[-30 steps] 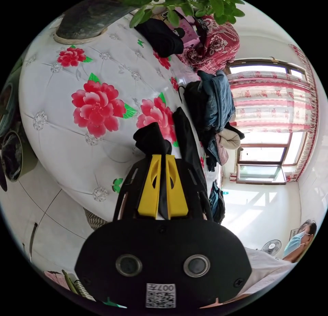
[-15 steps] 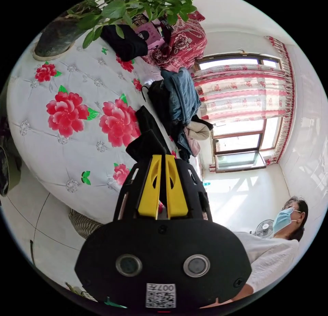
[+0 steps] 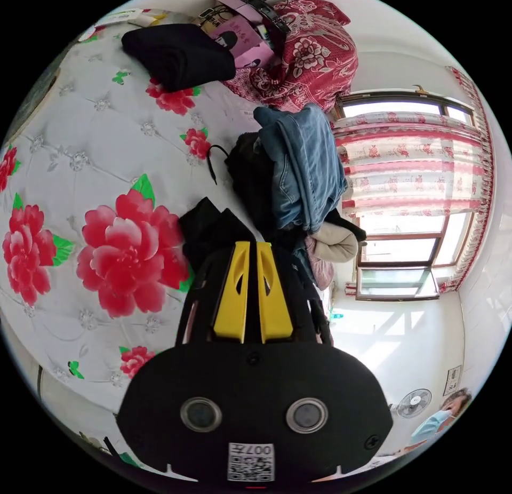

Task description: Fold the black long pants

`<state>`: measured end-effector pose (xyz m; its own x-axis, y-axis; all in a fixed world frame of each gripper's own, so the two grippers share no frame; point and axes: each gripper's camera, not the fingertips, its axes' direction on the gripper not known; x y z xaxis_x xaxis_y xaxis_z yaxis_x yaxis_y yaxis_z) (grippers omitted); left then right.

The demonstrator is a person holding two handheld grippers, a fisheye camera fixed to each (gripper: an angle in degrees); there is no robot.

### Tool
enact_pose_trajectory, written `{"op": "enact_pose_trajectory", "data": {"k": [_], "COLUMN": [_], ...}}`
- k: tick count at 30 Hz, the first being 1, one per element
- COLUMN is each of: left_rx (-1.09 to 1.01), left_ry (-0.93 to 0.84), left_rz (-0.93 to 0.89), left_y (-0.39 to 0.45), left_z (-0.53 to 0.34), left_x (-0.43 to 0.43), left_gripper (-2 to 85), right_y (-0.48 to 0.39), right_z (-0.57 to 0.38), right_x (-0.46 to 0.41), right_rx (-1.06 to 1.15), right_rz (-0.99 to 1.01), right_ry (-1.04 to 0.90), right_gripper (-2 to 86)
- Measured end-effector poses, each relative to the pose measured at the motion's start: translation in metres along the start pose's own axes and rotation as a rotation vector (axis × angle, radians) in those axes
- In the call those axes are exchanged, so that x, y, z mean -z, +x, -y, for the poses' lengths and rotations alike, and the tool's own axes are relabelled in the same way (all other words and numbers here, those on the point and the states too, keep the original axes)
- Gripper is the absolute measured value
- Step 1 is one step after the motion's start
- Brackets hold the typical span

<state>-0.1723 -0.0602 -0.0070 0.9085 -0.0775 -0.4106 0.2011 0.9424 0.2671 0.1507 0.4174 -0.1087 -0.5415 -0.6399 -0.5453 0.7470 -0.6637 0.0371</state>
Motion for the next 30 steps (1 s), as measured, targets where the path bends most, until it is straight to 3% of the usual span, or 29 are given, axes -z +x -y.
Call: {"op": "enact_pose_trajectory", "data": {"k": [3,8,15,19,22,24,27,30], "left_rx": [-0.034,-0.032,-0.162,-0.238,-0.352,-0.537,-0.64,-0.653], "left_ry": [-0.001,-0.078,-0.126,-0.139,-0.159,-0.204,-0.289,-0.36], "left_rz": [0.028,0.196,0.31,0.365,0.6,0.735,0.863,0.856], "left_y": [0.031,0.041,0.013,0.013,0.025,0.04,0.052,0.042], "left_z": [0.041,0.043,0.003,-0.011,-0.021,-0.032,-0.039,-0.048], "left_x": [-0.063,-0.128,-0.135,-0.141,-0.158,-0.177,-0.188,-0.17], "left_gripper": [9.7,10.7,8.4,4.4,-0.1,-0.7,-0.9,-0.9], "right_y": [-0.035,-0.023,0.049,0.064,0.073,0.085,0.079,0.068], "right_z": [0.037,0.029,-0.033,-0.047,-0.043,-0.04,-0.032,-0.034], "right_x": [-0.082,-0.165,-0.155,-0.151,-0.181,-0.214,-0.231,-0.208], "right_rx": [0.085,0.095,-0.011,-0.099,-0.111,-0.105,0.042,0.043], "right_rz": [-0.07,-0.192,-0.478,-0.522,-0.565,-0.632,-0.703,-0.679], "right_ry": [-0.064,-0.163,-0.127,-0.067,-0.122,-0.219,-0.348,-0.278], "right_gripper": [5.3,7.7,8.7,8.8,8.3,6.7,4.5,3.5]}}
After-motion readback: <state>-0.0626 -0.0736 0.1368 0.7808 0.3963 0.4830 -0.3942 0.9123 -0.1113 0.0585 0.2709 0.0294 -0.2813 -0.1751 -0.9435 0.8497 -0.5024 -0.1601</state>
